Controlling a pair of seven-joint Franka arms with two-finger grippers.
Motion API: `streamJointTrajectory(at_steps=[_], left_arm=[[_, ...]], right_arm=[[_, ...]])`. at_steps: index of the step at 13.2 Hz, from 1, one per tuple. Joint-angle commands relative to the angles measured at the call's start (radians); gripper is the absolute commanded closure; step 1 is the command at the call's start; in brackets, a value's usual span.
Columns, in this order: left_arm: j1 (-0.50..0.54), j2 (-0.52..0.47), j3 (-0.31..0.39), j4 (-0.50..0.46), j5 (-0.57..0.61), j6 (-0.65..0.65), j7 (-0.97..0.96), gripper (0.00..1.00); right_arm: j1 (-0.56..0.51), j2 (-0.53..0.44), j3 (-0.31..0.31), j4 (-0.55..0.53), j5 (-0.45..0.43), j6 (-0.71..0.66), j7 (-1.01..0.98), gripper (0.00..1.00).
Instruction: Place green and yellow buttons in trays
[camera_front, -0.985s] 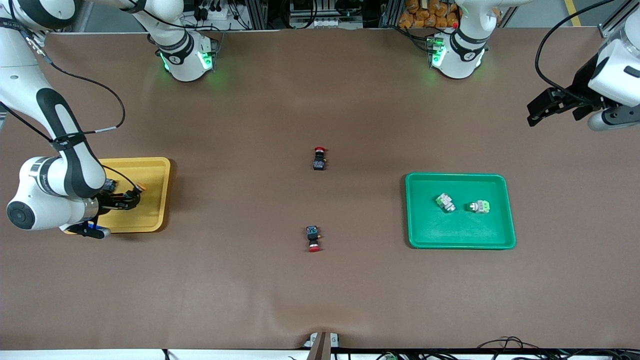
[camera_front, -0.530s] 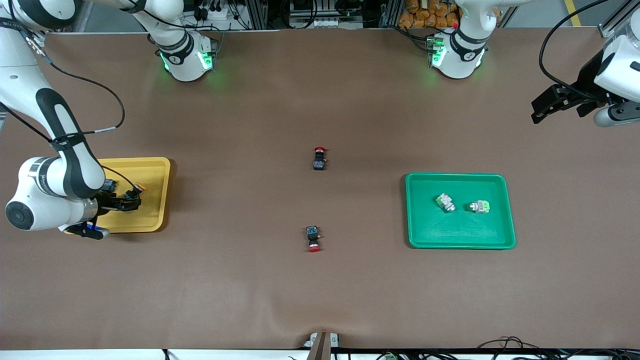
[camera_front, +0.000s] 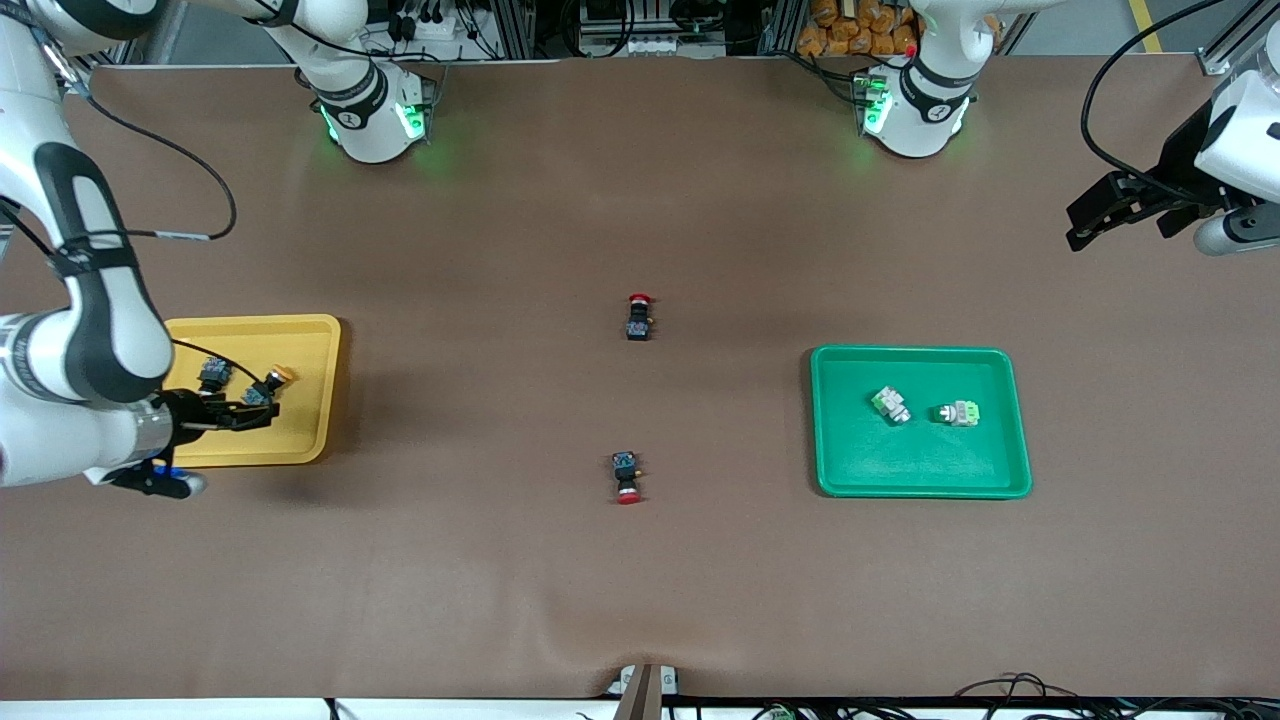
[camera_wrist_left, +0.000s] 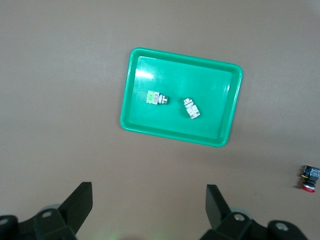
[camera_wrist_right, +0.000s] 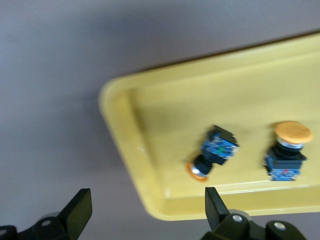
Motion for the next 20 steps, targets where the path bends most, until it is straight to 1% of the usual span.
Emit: streamJointTrajectory(at_steps=[1,2,3,4,6,7,8,10,11,12,13,14,16,17,19,20], left_arm=[[0.012,-0.016,0.003,-0.020,-0.007,0.013,0.018,0.00],[0.012,-0.019,0.001,-0.021,-0.008,0.013,0.018,0.00],[0.012,-0.023,0.001,-0.028,-0.013,0.013,0.018,0.00],[0.012,-0.026,0.001,-0.031,-0.016,0.011,0.018,0.00],[0.012,-0.027,-0.001,-0.034,-0.017,0.011,0.018,0.00],[0.012,-0.027,-0.002,-0.035,-0.017,0.011,0.020,0.00],[0.012,-0.027,-0.002,-0.035,-0.019,0.010,0.018,0.00],[0.012,-0.027,-0.002,-0.037,-0.019,0.010,0.021,0.00],[0.012,-0.029,-0.002,-0.037,-0.019,0.007,0.026,0.00],[0.012,-0.030,-0.002,-0.037,-0.019,0.004,0.031,0.00],[0.012,-0.032,-0.002,-0.038,-0.019,0.001,0.032,0.00],[0.012,-0.035,-0.001,-0.043,-0.019,0.000,0.032,0.00],[0.012,-0.038,-0.001,-0.046,-0.019,0.000,0.032,0.00],[0.012,-0.038,-0.002,-0.046,-0.019,0.000,0.032,0.00],[0.012,-0.044,-0.002,-0.054,-0.021,0.000,0.032,0.00],[0.012,-0.044,-0.002,-0.057,-0.021,0.000,0.032,0.00]], right_arm=[[0.025,-0.010,0.059,0.117,0.022,-0.025,-0.009,0.00],[0.057,-0.010,0.073,0.177,-0.002,-0.034,-0.010,0.00],[0.106,-0.010,0.065,0.237,-0.033,-0.034,-0.011,0.00],[0.126,-0.008,0.065,0.280,-0.039,-0.028,-0.011,0.00],[0.147,-0.008,0.074,0.296,-0.040,-0.019,0.003,0.00],[0.186,-0.020,0.071,0.303,-0.050,-0.025,0.016,0.00],[0.233,-0.055,0.067,0.310,-0.084,-0.031,0.070,0.00],[0.279,-0.106,0.085,0.308,-0.089,-0.057,0.203,0.00],[0.296,-0.150,0.102,0.308,-0.092,-0.088,0.233,0.00],[0.299,-0.190,0.102,0.307,-0.090,-0.118,0.248,0.00],[0.299,-0.200,0.105,0.307,-0.087,-0.166,0.245,0.00],[0.298,-0.224,0.102,0.310,-0.095,-0.238,0.247,0.00],[0.263,-0.270,0.107,0.310,-0.072,-0.280,0.244,0.00],[0.246,-0.287,0.107,0.313,-0.038,-0.300,0.244,0.00],[0.224,-0.324,0.104,0.320,0.019,-0.304,0.244,0.00],[0.224,-0.327,0.105,0.320,0.020,-0.303,0.244,0.00]])
